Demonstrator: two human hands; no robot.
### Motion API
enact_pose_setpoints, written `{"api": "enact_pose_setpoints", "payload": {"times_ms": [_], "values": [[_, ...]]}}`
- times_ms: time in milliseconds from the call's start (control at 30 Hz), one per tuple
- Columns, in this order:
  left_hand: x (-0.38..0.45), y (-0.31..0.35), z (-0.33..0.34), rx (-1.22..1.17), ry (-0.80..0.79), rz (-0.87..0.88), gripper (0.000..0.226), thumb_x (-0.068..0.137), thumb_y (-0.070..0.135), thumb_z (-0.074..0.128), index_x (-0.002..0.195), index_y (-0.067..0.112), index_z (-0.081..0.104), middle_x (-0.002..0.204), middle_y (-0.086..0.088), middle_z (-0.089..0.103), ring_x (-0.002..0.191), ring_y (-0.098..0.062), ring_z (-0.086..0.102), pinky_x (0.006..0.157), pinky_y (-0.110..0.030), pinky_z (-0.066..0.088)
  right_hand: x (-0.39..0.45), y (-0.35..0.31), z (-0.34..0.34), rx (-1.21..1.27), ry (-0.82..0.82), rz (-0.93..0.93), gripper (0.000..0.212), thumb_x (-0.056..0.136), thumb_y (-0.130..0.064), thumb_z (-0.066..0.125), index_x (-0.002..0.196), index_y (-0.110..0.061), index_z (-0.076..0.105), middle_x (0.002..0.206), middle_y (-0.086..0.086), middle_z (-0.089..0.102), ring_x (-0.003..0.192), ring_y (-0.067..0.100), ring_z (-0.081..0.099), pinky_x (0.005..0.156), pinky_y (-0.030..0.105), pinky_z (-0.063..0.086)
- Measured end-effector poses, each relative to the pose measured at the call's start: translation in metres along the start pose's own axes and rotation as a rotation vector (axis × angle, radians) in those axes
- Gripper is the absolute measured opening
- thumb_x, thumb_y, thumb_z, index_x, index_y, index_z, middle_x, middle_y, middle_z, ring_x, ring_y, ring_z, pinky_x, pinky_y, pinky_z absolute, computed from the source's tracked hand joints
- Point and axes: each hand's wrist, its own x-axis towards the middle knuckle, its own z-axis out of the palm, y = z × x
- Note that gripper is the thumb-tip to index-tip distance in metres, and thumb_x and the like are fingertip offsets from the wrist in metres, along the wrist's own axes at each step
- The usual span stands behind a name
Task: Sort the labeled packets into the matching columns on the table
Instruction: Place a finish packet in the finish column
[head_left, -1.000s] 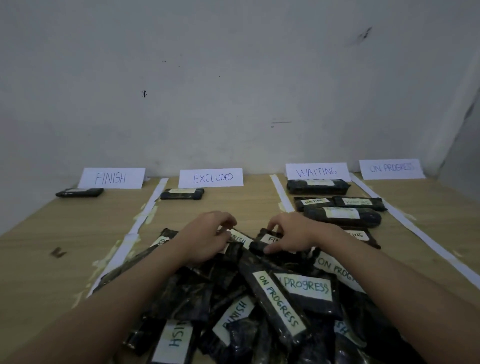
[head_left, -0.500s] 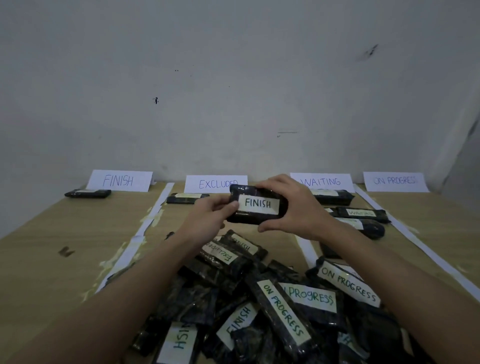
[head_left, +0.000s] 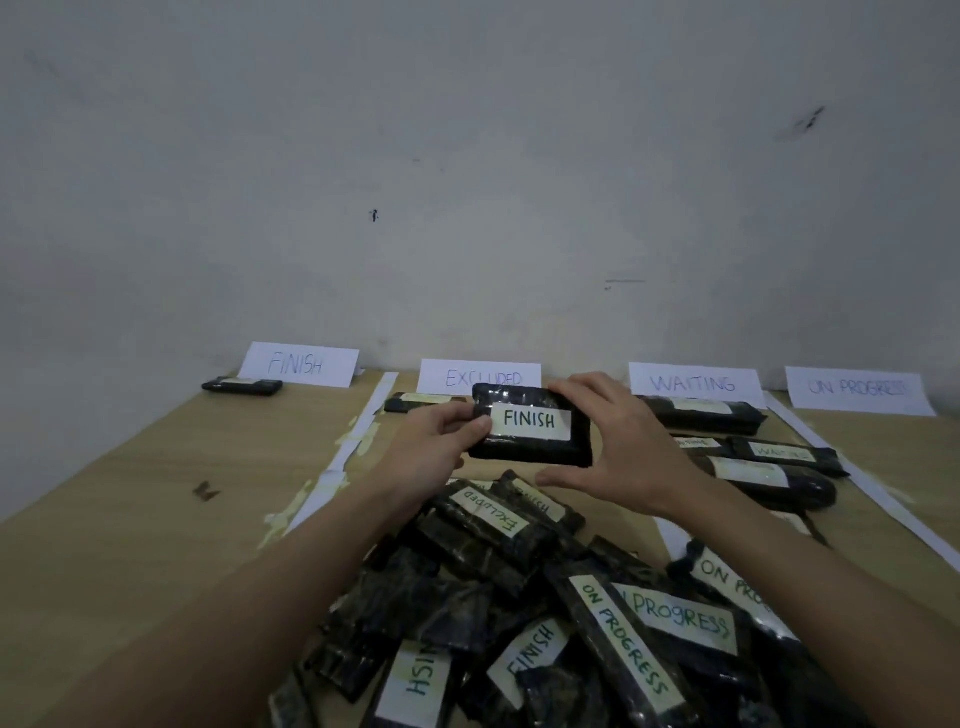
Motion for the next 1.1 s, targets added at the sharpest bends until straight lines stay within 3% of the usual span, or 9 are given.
{"api": "enact_pose_setpoints", "payload": {"times_ms": [133, 267, 400, 500, 633, 700, 833, 967, 1100], "values": [[-0.004, -0.003, -0.018, 0.03, 0.022, 0.013, 0.016, 0.091, 0.024, 0.054, 0.102, 0.018, 0.064, 0.094, 0.006, 0.069, 0.086, -0.008, 0.061, 0.074, -0.025, 0.045, 0.012, -0.018, 0.014, -0.049, 0.061, -0.057, 0.084, 0.061, -0.047, 0.079, 0.131, -0.014, 0.048, 0.124, 0.002, 0.051, 0.109, 0.019, 0.05, 0.096, 0.036, 0.038], [-0.01, -0.008, -0.058, 0.173, 0.068, 0.058, 0.02, 0.095, 0.025, 0.047, 0.101, 0.016, 0.063, 0.09, 0.003, 0.068, 0.076, -0.003, 0.061, 0.058, -0.009, 0.045, 0.038, -0.045, 0.034, -0.055, 0.008, -0.128, 0.074, 0.066, -0.045, 0.077, 0.13, -0.019, 0.051, 0.124, 0.002, 0.052, 0.108, 0.022, 0.052, 0.093, 0.036, 0.043], [-0.016, -0.034, -0.113, 0.487, 0.117, 0.081, 0.033, 0.098, 0.027, 0.036, 0.107, 0.011, 0.063, 0.104, -0.005, 0.067, 0.092, -0.017, 0.06, 0.072, -0.021, 0.042, 0.076, -0.078, 0.059, -0.027, -0.068, -0.145, 0.068, 0.073, -0.049, 0.07, 0.132, -0.026, 0.048, 0.129, 0.0, 0.046, 0.113, 0.019, 0.048, 0.092, 0.033, 0.042], [-0.019, -0.066, -0.154, 0.745, 0.096, 0.069, 0.036, 0.098, 0.029, 0.035, 0.123, 0.012, 0.055, 0.124, -0.004, 0.059, 0.111, -0.016, 0.052, 0.085, -0.019, 0.038, 0.111, -0.101, 0.089, -0.017, -0.136, -0.134, 0.067, 0.076, -0.05, 0.066, 0.135, -0.026, 0.044, 0.131, -0.001, 0.043, 0.116, 0.018, 0.046, 0.093, 0.033, 0.043], [-0.017, -0.112, -0.193, 1.028, 0.02, 0.015, 0.046, 0.097, 0.041, 0.028, 0.135, 0.019, 0.043, 0.141, 0.001, 0.043, 0.129, -0.014, 0.039, 0.106, -0.028, 0.03, 0.161, -0.125, 0.143, -0.005, -0.184, -0.065, 0.064, 0.079, -0.047, 0.065, 0.134, -0.022, 0.044, 0.132, 0.002, 0.042, 0.121, 0.02, 0.041, 0.094, 0.036, 0.04], [-0.014, -0.13, -0.202, 1.068, 0.009, 0.004, 0.052, 0.094, 0.047, 0.025, 0.138, 0.023, 0.038, 0.145, 0.006, 0.037, 0.133, -0.011, 0.032, 0.11, -0.029, 0.025, 0.183, -0.132, 0.171, -0.001, -0.186, -0.015, 0.06, 0.079, -0.046, 0.065, 0.131, -0.02, 0.048, 0.13, 0.006, 0.045, 0.123, 0.023, 0.037, 0.095, 0.038, 0.038], [-0.011, -0.149, -0.21, 1.024, 0.045, 0.021, 0.083, 0.07, 0.062, -0.001, 0.141, 0.032, 0.029, 0.149, 0.017, 0.025, 0.138, 0.0, 0.017, 0.111, -0.024, 0.013, 0.222, -0.134, 0.222, -0.094, -0.216, 0.052, 0.061, 0.079, -0.055, 0.059, 0.131, -0.024, 0.049, 0.132, 0.005, 0.048, 0.126, 0.025, 0.03, 0.096, 0.042, 0.037], [-0.01, -0.153, -0.211, 1.003, 0.068, 0.037, 0.081, 0.07, 0.061, -0.002, 0.143, 0.036, 0.022, 0.15, 0.022, 0.019, 0.137, 0.006, 0.013, 0.107, -0.018, 0.004, 0.254, -0.128, 0.26, 0.004, -0.287, 0.121, 0.062, 0.082, -0.05, 0.059, 0.135, -0.021, 0.044, 0.135, 0.009, 0.043, 0.13, 0.028, 0.025, 0.098, 0.044, 0.035], [-0.007, -0.155, -0.212, 0.984, 0.055, 0.02, 0.067, 0.08, 0.055, 0.01, 0.144, 0.036, 0.021, 0.15, 0.024, 0.017, 0.135, 0.008, 0.01, 0.113, -0.023, 0.002, 0.275, -0.126, 0.283, 0.044, -0.307, 0.159, 0.059, 0.085, -0.045, 0.058, 0.135, -0.017, 0.043, 0.134, 0.012, 0.042, 0.131, 0.03, 0.024, 0.1, 0.044, 0.034]]}}
